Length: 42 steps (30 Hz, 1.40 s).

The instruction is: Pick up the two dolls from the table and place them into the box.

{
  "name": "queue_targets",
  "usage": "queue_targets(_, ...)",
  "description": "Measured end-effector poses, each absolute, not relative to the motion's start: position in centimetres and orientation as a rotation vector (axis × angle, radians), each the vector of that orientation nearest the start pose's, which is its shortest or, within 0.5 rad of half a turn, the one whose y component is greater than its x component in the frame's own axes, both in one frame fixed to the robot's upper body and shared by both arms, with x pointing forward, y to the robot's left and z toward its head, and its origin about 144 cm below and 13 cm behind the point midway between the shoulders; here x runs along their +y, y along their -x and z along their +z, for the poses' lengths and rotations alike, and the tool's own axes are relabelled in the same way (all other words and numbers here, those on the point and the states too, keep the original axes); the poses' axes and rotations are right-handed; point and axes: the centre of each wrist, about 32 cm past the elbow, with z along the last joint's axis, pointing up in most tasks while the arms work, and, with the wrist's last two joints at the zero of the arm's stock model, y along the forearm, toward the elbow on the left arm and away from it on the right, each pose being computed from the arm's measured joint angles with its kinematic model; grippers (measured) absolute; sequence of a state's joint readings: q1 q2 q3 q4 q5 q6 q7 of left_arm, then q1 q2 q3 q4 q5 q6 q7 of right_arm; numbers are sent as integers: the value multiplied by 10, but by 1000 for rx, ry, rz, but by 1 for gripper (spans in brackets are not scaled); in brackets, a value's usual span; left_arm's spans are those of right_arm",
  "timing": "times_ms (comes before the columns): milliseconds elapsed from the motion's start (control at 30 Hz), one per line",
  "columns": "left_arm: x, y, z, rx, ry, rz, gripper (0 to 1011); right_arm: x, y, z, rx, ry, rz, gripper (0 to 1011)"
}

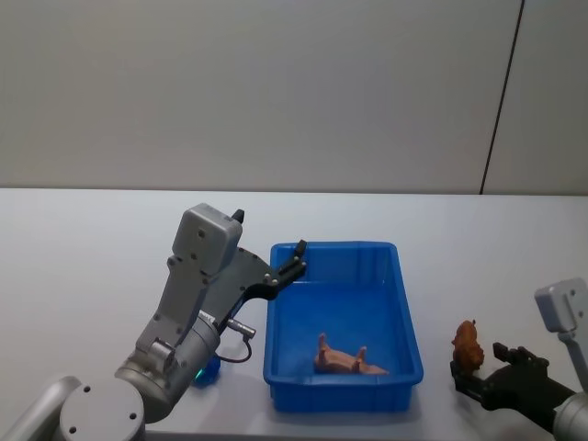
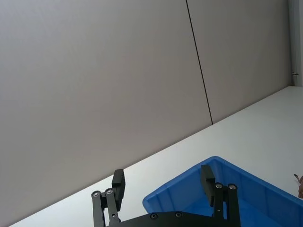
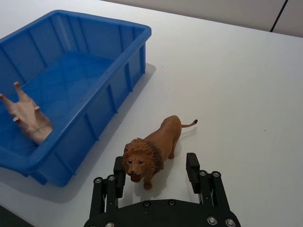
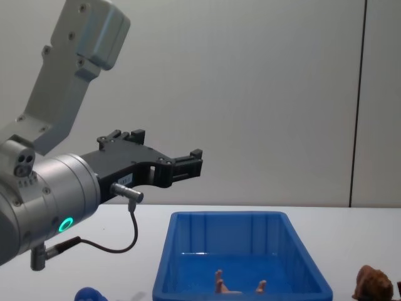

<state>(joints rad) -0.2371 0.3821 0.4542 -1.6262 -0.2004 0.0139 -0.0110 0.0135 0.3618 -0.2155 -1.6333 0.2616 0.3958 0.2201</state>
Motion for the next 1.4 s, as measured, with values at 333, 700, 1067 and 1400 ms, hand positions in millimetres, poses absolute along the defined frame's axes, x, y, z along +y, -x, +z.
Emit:
queue_targets(333,198,-492,1204,-268,-61,1124,1001,-259,-459,1153,244,356,-1155,503)
queue_targets(700,198,-492,1204,-268,-61,1124,1001,-258,-462,1151,241,324,-1175,422)
queue_targets(1067,198,-492,1204,-268,-61,1124,1001,-257,-462,1159,167,254,-1188,422)
queue_targets(1400,198,-492,1204,-268,-61,1124,1001,-252,-465,1184,88,176,-1119,422)
